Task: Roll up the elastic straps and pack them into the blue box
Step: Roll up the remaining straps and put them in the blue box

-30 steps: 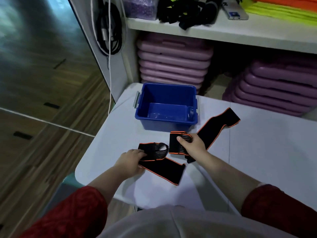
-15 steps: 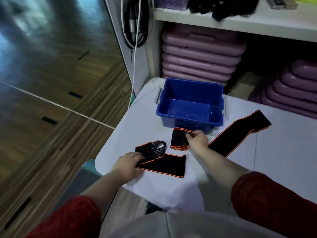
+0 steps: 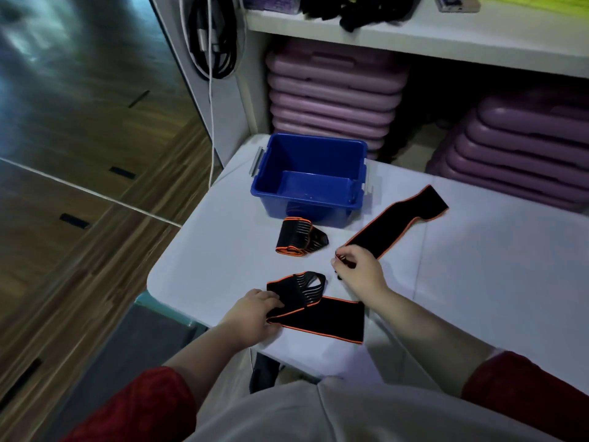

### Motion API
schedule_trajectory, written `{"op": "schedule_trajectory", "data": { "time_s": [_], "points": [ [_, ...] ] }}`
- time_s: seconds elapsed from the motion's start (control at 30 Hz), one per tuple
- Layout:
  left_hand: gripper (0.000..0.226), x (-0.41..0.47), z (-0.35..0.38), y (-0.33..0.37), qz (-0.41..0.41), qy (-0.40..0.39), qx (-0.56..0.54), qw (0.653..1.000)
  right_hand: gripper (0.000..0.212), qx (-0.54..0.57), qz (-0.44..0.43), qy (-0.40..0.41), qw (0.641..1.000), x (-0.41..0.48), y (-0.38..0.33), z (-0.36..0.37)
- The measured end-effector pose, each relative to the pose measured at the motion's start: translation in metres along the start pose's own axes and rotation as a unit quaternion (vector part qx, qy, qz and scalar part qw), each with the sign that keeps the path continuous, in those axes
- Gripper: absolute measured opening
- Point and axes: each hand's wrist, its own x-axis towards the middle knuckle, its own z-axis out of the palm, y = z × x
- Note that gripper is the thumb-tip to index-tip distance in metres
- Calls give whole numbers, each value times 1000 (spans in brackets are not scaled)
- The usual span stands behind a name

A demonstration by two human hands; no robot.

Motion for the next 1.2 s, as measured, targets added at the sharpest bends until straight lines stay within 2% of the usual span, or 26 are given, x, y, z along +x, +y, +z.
{"op": "schedule_trajectory", "data": {
  "time_s": [0.1, 0.2, 0.3, 0.4, 0.47, 0.57, 0.77, 0.97, 1.2],
  "points": [
    [55, 3, 19, 42, 21, -6, -3, 1000, 10, -28, -28, -36, 999, -34, 33, -32],
    [55, 11, 36, 86, 43, -8, -6, 999, 12, -99, -55, -73, 991, -63, 72, -71],
    [56, 22, 53, 129, 65, -6, -11, 998, 26, -187, -76, -130, 971, -85, 114, -112],
    [57, 36, 69, 172, 87, -10, 1, 996, 50, -267, -55, -174, 946, -102, 156, -152],
    [57, 46, 78, 200, 101, -6, 3, 995, 66, -293, -34, -177, 939, -113, 182, -176],
    [57, 60, 85, 240, 106, 6, -4, 994, 76, -283, -17, -159, 946, -133, 211, -209],
    [47, 79, 89, 292, 67, 58, -40, 995, 56, -223, 46, -14, 974, -157, 248, -253],
    [42, 99, 69, 310, 21, 101, -56, 993, 53, -191, 70, 19, 979, -159, 258, -268],
    [52, 119, 36, 303, 11, 144, -67, 987, 48, -164, 77, 73, 981, -147, 260, -281]
  ]
}}
